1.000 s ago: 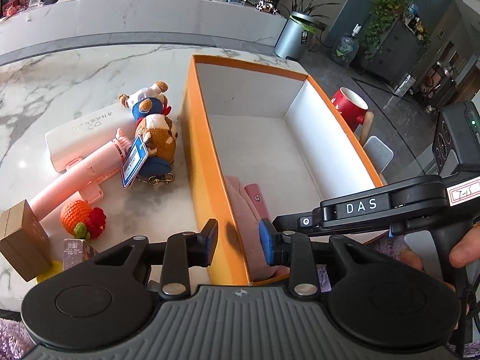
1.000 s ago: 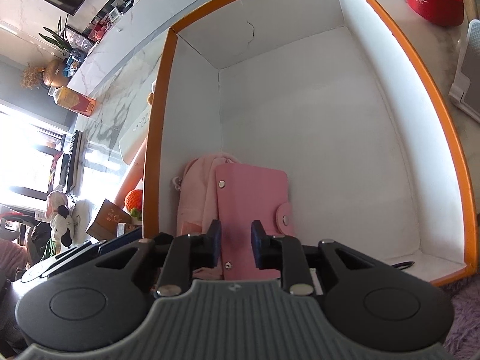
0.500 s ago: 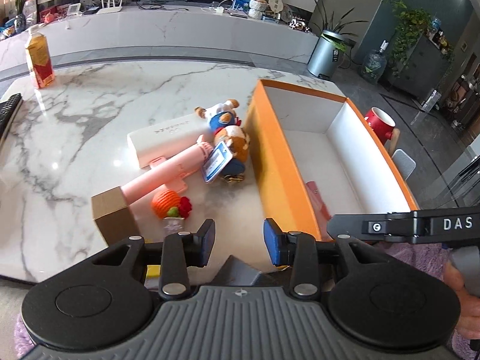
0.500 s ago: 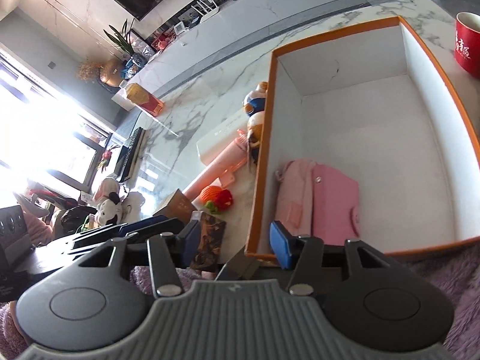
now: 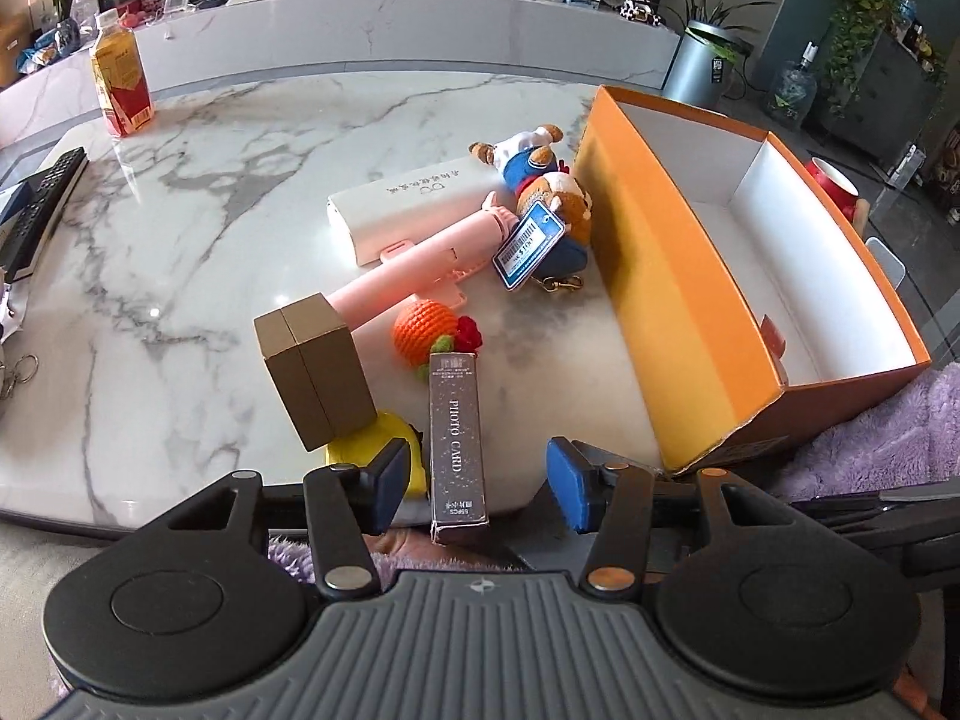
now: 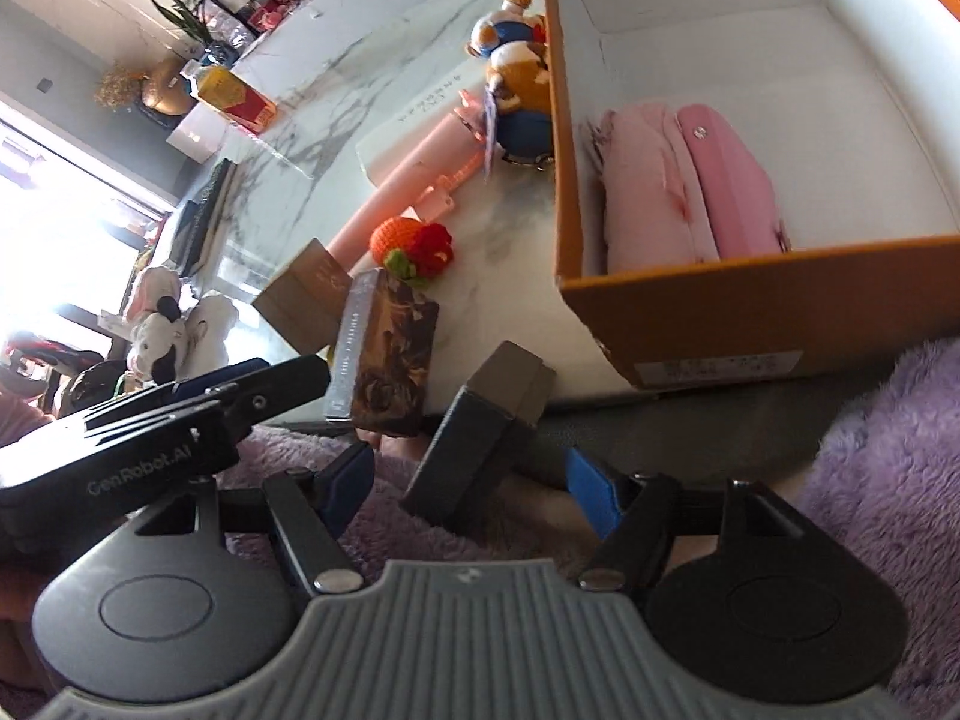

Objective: Organize objects
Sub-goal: 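Grasp the dark PHOTO CARD box with the left gripper while the right grasps the grey box, then carry the PHOTO CARD box into the orange box and release it with the left gripper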

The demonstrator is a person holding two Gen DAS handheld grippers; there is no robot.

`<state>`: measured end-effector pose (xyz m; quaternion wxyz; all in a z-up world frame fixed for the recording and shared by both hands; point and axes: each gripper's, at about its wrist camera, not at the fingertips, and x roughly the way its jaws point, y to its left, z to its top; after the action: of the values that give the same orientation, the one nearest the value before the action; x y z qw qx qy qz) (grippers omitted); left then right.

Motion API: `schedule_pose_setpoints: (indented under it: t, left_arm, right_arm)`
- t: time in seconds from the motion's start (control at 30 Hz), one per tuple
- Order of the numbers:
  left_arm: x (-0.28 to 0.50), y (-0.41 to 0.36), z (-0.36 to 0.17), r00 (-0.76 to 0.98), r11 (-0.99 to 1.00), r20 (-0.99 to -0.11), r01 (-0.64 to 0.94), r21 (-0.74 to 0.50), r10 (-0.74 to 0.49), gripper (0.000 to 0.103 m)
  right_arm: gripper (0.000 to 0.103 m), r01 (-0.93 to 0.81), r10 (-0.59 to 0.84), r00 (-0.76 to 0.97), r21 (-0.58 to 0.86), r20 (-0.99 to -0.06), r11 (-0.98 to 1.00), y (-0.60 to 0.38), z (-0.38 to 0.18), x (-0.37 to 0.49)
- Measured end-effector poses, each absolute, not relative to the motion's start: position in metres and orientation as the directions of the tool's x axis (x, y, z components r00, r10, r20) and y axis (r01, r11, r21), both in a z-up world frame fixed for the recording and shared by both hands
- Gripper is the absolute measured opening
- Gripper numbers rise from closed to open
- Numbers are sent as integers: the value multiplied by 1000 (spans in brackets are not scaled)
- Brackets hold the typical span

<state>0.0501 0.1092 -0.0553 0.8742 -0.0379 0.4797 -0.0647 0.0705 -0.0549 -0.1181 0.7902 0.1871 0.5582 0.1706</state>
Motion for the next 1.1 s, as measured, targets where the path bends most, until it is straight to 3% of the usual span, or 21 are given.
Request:
schedule_pose_setpoints:
  t: [0.3, 0.47, 0.6, 0.8, 1.1]
  left_arm:
    - [69, 103, -80, 501, 993, -857, 79, -93, -120, 57]
    - [77, 101, -91, 473, 995, -875, 77, -71, -99, 45]
    - [79, 101, -97, 457, 995, -885, 71, -70, -95, 28]
    - [76, 104, -94, 470, 995, -877, 51, -87, -101, 26]
    - [51, 94, -43, 576, 979, -796, 44, -198, -187, 26]
  right_arm:
    - [71, -13, 476, 271, 492, -837, 871, -38, -145, 78]
    - [51, -64, 451, 300, 454, -841, 889, -30, -138, 84]
    - [49, -122, 431, 310, 414, -848, 902, -24, -133, 82]
    - [41, -214, 442, 338, 389, -831, 896, -27, -113, 75]
    - [40, -299, 552, 374, 466, -745, 833, -58, -60, 67]
